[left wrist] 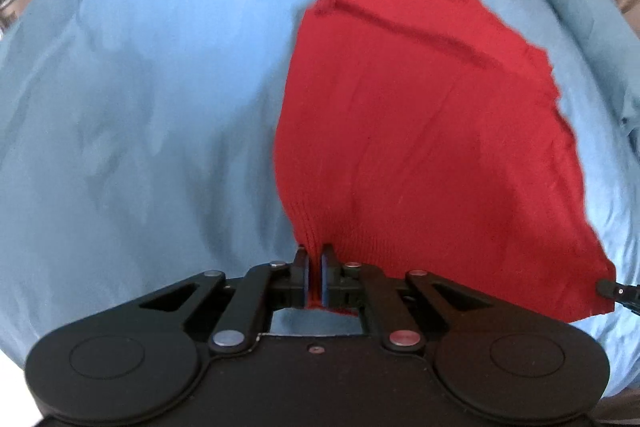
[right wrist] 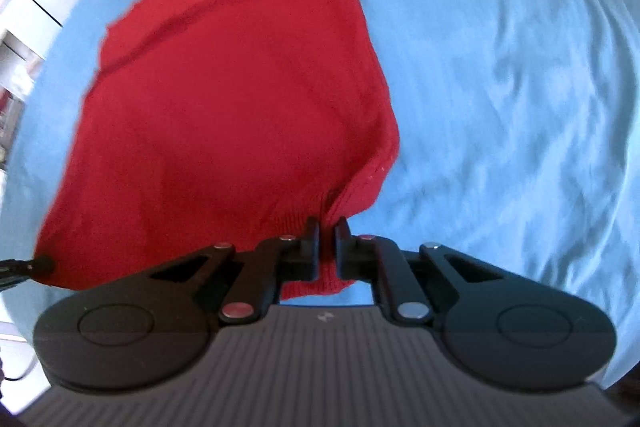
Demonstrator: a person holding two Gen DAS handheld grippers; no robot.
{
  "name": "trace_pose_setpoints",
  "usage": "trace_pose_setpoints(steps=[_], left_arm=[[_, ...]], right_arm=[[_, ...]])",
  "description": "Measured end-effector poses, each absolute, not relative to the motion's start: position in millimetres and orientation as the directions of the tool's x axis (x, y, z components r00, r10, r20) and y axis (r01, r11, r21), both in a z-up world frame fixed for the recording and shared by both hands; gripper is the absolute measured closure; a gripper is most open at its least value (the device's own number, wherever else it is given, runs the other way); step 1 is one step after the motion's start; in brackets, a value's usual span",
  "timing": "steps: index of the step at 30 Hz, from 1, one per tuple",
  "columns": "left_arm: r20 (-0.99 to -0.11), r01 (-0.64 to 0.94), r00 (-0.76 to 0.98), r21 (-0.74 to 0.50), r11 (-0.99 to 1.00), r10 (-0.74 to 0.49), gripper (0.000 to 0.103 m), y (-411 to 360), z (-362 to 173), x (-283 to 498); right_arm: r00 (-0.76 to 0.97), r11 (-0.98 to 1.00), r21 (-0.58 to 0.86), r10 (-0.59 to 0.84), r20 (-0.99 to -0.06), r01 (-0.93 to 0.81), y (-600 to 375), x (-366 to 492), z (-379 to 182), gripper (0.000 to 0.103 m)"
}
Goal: Fold small clothes
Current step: 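Grasp the hem with both tools and lift it toward the collar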
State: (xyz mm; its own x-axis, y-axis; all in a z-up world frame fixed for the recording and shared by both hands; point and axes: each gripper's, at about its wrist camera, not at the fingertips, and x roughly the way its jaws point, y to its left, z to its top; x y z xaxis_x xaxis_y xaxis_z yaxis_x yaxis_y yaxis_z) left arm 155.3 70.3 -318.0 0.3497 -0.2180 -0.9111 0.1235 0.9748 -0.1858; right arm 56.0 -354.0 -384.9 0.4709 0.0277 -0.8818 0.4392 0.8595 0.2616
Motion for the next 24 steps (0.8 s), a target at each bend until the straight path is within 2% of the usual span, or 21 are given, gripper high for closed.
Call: trace_pose_setpoints(steps=[6,9,13,18,24], left_arm=[[-0.854,0.102,0.453,-0.236,0.966,-0.256,0.098,65.5,-245.8,206.1],[-0.8,0.108,0.524,-0.279,0.954,-0.293,0.098,54.8,-214.7,255.6],[-0.747,0.153,0.588,-0.275,0.949,-0.311,0.099,26.8,-203.4,336.4],[-0.718,0.129,0.63,-0.278,0.952,-0.295,0.099,-7.2,-243.3,438.3],[-0.71,0.07,0.666,-0.243,0.968,-0.226,0.099,-38.2,-324.4,516.0]], right_arm=[[0.578,0.827,0.369,0.067,-0.813,0.424,-375.8,88.7,-317.1,0.082],[0.653,0.803,0.428,0.065,-0.755,0.415,-392.1,122.9,-279.6,0.082],[0.713,0.795,0.462,0.052,-0.699,0.394,-413.4,190.7,-248.7,0.082],[0.752,0.79,0.49,0.057,-0.657,0.368,-438.7,292.7,-264.0,0.082],[0.774,0.791,0.486,0.025,-0.632,0.371,-469.1,395.2,-343.2,0.082]])
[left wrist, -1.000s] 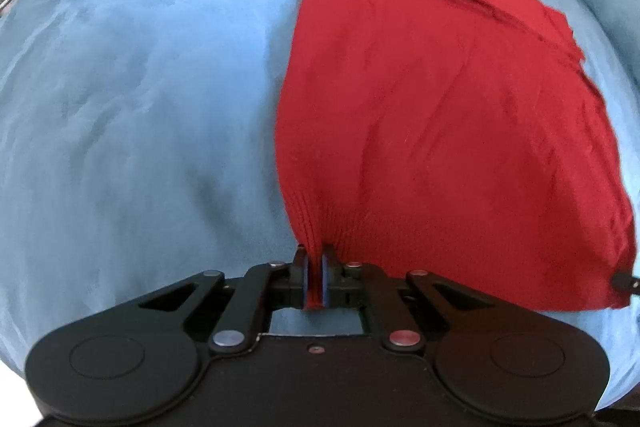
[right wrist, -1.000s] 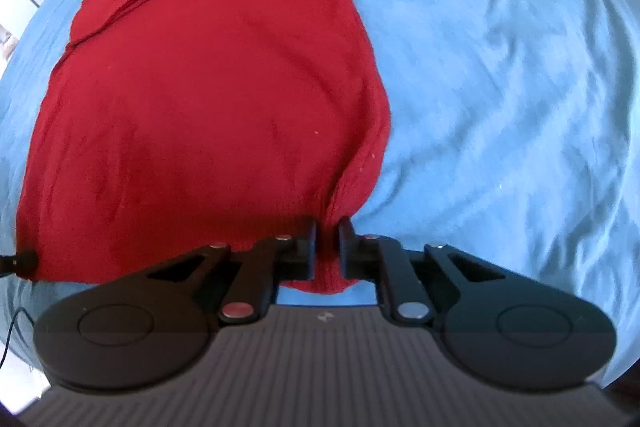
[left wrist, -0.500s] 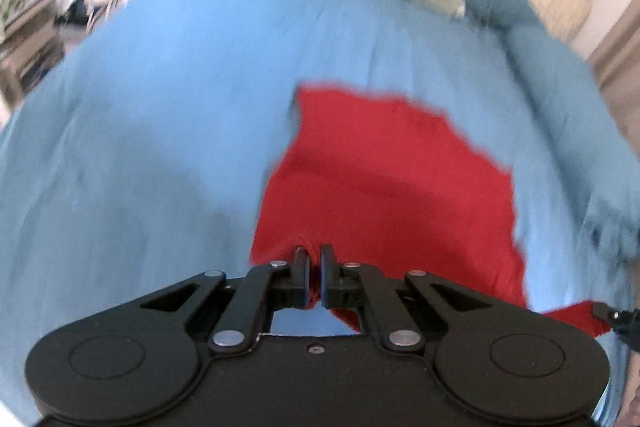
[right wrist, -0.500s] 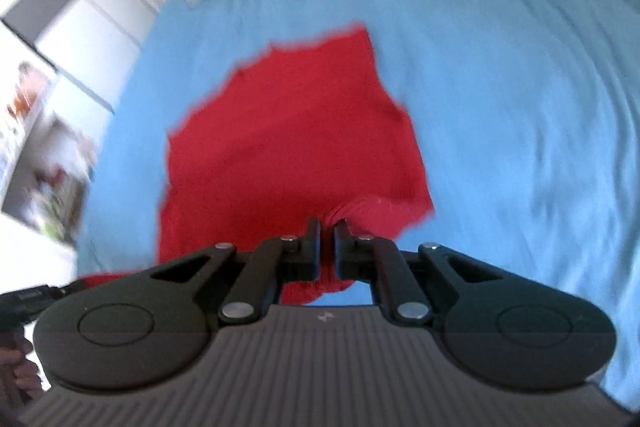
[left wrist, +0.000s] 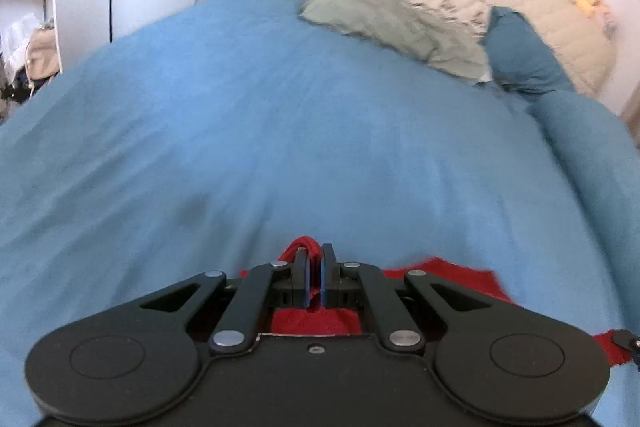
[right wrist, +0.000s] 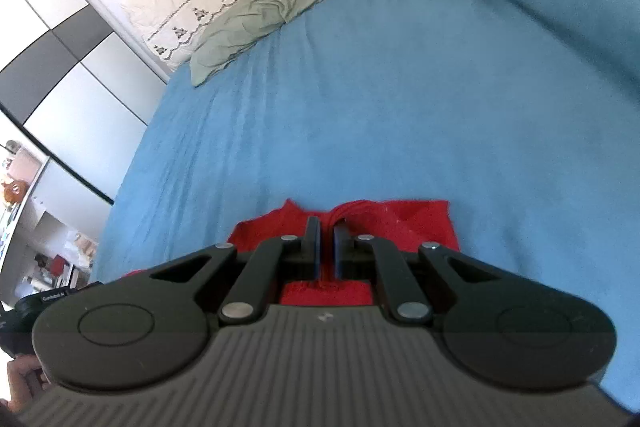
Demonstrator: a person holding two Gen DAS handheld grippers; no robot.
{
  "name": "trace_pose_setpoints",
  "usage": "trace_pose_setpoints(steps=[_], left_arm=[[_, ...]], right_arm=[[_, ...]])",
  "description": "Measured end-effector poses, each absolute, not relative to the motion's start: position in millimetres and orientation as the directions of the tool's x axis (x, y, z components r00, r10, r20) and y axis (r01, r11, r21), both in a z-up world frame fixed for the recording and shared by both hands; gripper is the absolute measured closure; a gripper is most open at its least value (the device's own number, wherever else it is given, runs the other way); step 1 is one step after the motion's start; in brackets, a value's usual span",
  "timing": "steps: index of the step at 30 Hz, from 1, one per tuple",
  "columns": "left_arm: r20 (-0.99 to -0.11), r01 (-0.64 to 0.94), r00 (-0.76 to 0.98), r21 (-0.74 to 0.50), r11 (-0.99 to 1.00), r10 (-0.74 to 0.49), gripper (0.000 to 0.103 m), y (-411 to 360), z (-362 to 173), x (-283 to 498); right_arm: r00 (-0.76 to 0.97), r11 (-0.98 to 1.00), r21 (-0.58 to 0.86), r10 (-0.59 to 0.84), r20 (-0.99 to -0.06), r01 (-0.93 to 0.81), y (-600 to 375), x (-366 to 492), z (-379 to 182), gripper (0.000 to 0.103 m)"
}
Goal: Fold small clothes
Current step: 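Grasp the hem with both tools and lift it toward the collar, then lay the hem over the collar and open both tools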
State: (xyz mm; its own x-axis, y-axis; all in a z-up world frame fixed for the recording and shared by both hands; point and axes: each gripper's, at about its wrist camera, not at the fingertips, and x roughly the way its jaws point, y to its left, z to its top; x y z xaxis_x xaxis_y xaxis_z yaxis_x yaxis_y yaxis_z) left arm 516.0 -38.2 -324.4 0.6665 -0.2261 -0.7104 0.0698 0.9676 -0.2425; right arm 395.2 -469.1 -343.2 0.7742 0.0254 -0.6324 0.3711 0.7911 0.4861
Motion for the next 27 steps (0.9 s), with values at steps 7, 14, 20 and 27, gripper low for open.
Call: trace_pose_setpoints(steps=[7,14,20,27], left_arm=[[-0.728,0.016,0.665,-0.21,0.978,-0.167,0.099,-41.6,-362.8,537.7],[-0.72,0.006,0.68,-0.183,0.983,-0.139,0.03,-47.8,-360.5,544.4],[-0.646,0.036,0.76,-0.061,0.997,-0.067,0.011,-50.9,-336.6,493.5],[-0.721,0.276,0.68,0.081,0.958,-0.135,0.0,-90.5,-360.7,423.6]], right_arm=[[0.764,0.761,0.515,0.04,-0.643,0.394,-499.1,434.3,-418.0,0.082],[0.775,0.821,0.469,0.052,-0.63,0.326,-504.1,444.4,-425.0,0.064],[0.836,0.852,0.434,-0.006,-0.549,0.291,-496.6,424.8,-405.2,0.001],[0.773,0.929,0.317,0.056,-0.632,0.192,-447.0,402.4,-399.3,0.0]])
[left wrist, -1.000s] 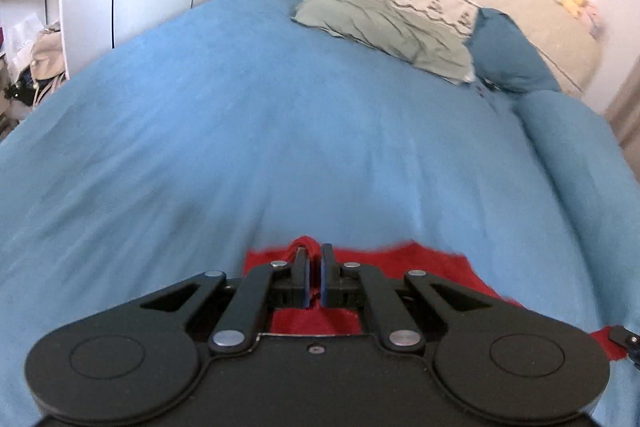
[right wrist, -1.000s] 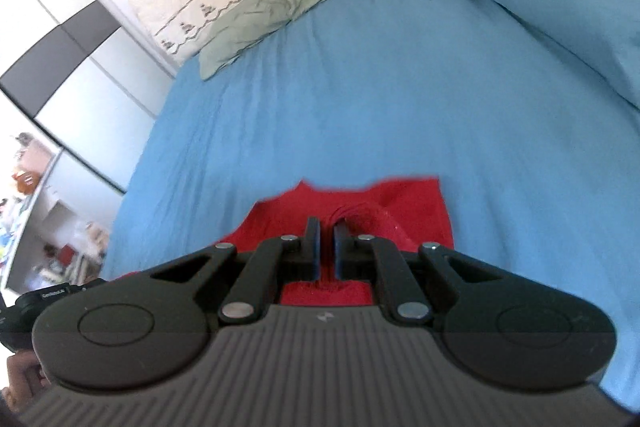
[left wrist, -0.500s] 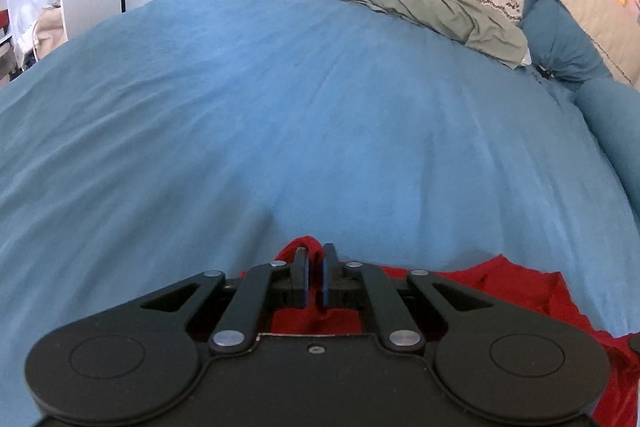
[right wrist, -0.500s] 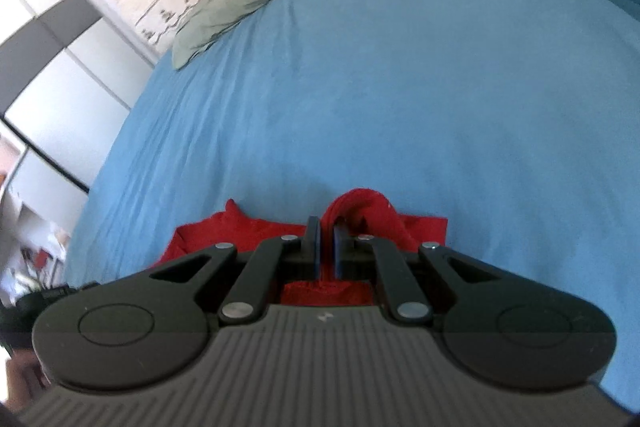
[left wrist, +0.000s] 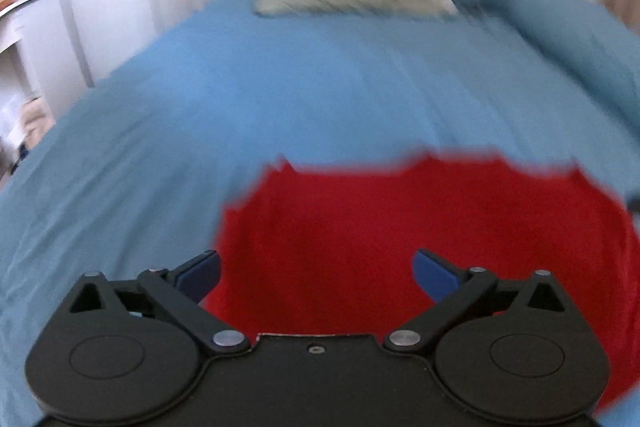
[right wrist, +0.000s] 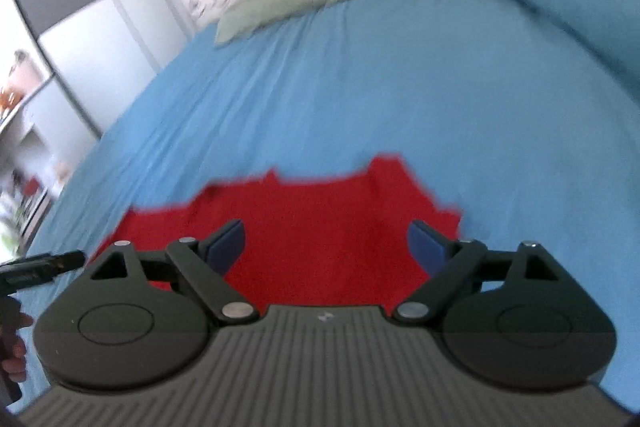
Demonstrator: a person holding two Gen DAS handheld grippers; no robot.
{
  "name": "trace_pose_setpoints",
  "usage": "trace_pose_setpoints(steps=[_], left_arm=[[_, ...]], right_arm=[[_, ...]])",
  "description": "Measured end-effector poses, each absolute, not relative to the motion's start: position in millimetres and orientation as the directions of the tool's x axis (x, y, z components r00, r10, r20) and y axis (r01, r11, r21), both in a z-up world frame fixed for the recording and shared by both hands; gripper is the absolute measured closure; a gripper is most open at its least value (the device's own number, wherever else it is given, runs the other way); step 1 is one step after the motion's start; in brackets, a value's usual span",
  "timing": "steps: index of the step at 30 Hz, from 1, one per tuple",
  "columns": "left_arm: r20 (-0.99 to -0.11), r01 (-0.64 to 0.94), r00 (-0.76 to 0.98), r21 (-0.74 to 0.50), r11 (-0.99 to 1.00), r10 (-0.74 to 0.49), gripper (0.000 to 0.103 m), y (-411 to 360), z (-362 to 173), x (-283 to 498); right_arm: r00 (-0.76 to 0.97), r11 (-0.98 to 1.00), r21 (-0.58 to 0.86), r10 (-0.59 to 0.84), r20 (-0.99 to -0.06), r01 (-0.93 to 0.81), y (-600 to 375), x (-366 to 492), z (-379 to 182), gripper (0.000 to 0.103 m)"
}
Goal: Fold small clothes
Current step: 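Lay the hem over the collar and open both tools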
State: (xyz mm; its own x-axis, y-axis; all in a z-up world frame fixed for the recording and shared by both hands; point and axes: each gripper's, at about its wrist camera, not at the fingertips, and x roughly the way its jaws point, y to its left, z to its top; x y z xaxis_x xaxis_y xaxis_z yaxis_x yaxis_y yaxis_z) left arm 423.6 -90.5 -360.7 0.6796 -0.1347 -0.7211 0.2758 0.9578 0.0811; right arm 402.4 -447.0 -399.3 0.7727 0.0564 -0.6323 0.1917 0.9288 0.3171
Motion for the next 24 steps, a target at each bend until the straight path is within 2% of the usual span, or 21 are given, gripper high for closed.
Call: trace_pose_setpoints(steps=[4,9,13,20,24], left_arm=[[-0.788,0.328,0.606,0.126,0.936,-0.107,0.0,-100.4,-401.9,414.6],[-0.806,0.272,0.569,-0.003,0.962,-0.163,0.0,-84.3,-418.4,423.1],[-0.82,0.278,0.553,0.017,0.961,-0.145,0.0,-87.8,-414.6,425.5],[-0.8,0.279,0.586,0.049,0.959,-0.13,0.0,-96.9,-358.7,413.6],[-0.796,0.298,0.579,0.005,0.955,-0.176,0.0,-104.1,-332.4,394.4]], right_arm=[[0.722,0.941,0.28,0.059,-0.69,0.19,-437.1,399.2,-423.1,0.0],[0.699,0.94,0.268,0.045,-0.713,0.213,-440.5,390.4,-455.4,0.0],[0.698,0.949,0.241,0.031,-0.715,0.205,-432.5,384.9,-455.4,0.0],[0.735,0.943,0.238,-0.011,-0.678,0.233,-428.6,362.3,-399.7,0.0],[0.733,0.93,0.228,-0.062,-0.677,0.289,-426.4,320.0,-363.5,0.0]])
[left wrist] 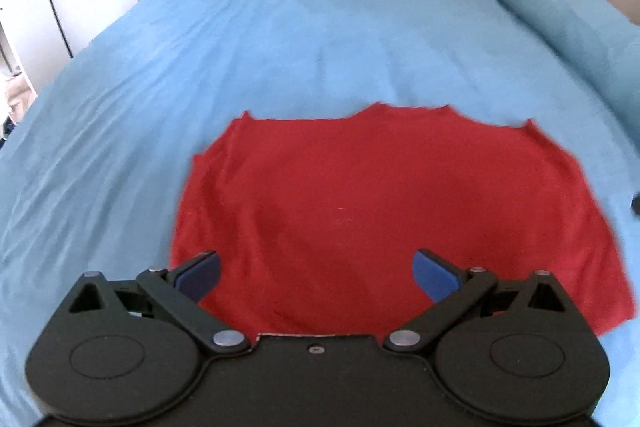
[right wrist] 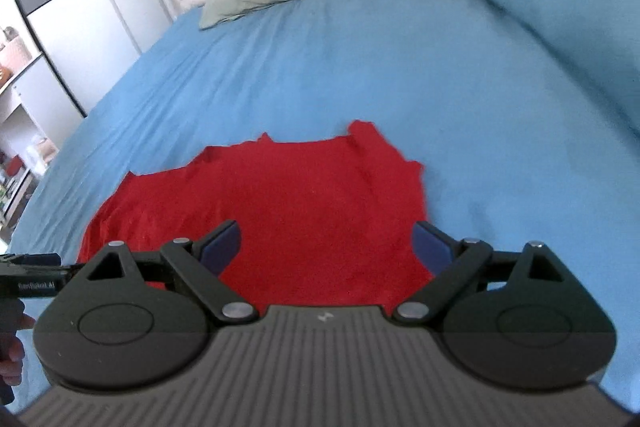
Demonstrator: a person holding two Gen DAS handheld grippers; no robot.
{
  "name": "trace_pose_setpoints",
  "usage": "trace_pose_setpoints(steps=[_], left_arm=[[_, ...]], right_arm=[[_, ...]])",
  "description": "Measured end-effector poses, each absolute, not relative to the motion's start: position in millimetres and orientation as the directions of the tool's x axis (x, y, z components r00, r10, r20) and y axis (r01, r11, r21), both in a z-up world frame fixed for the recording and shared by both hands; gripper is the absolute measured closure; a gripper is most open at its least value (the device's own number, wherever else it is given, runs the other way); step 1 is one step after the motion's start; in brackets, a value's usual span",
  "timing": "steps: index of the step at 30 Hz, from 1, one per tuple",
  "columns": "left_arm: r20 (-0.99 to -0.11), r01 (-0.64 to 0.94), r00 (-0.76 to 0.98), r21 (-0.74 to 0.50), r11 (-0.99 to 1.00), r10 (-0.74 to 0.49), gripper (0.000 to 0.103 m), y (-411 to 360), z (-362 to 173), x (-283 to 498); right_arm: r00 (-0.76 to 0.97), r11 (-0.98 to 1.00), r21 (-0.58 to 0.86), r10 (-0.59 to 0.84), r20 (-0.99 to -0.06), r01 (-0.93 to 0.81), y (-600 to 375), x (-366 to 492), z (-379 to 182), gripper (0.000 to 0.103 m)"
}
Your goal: Fold small clothes
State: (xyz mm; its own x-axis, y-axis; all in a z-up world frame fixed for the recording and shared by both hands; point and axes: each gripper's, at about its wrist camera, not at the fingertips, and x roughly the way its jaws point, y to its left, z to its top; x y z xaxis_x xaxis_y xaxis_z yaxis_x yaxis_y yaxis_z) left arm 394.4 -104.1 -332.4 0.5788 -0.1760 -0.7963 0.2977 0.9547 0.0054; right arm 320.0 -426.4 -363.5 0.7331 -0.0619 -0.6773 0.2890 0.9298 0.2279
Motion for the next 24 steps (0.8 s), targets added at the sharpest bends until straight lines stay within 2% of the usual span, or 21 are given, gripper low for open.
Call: trace_pose_setpoints(steps=[5,9,12,17,22,24], left_arm=[[-0.819,0.318,0.542,-0.007,0.948,-0.188,0.0,-127.9,-337.2,384.9],[-0.834,0.341,0.512,-0.02,0.94,-0.203,0.0,-146.4,-354.4,384.0],[-0.844,0.351,0.494,-0.025,0.936,-0.208,0.0,-156.8,-361.4,383.7],[-0.849,0.356,0.481,-0.038,0.934,-0.217,0.0,-160.7,-365.8,389.7],[-0.852,0.343,0.479,-0.039,0.939,-0.21,0.0,-164.7,-368.8,401.6],[-0.855,0.324,0.484,-0.023,0.946,-0.187,0.0,-167.4,-371.9,408.3]], right_arm=[[0.642,0.888,0.251,-0.062,-0.765,0.385,-427.2,277.7,-366.6,0.0],[0.58,0.845,0.271,-0.056,-0.813,0.462,-429.9,253.7,-398.4,0.0],[0.573,0.787,0.337,-0.025,-0.819,0.517,-435.8,243.7,-426.9,0.0],[0.654,0.731,0.421,-0.046,-0.755,0.537,-442.4,239.0,-450.3,0.015],[0.705,0.655,0.5,-0.072,-0.705,0.567,-459.9,260.9,-456.0,0.024],[0.711,0.621,0.524,-0.077,-0.699,0.583,-467.6,271.5,-459.9,0.031]])
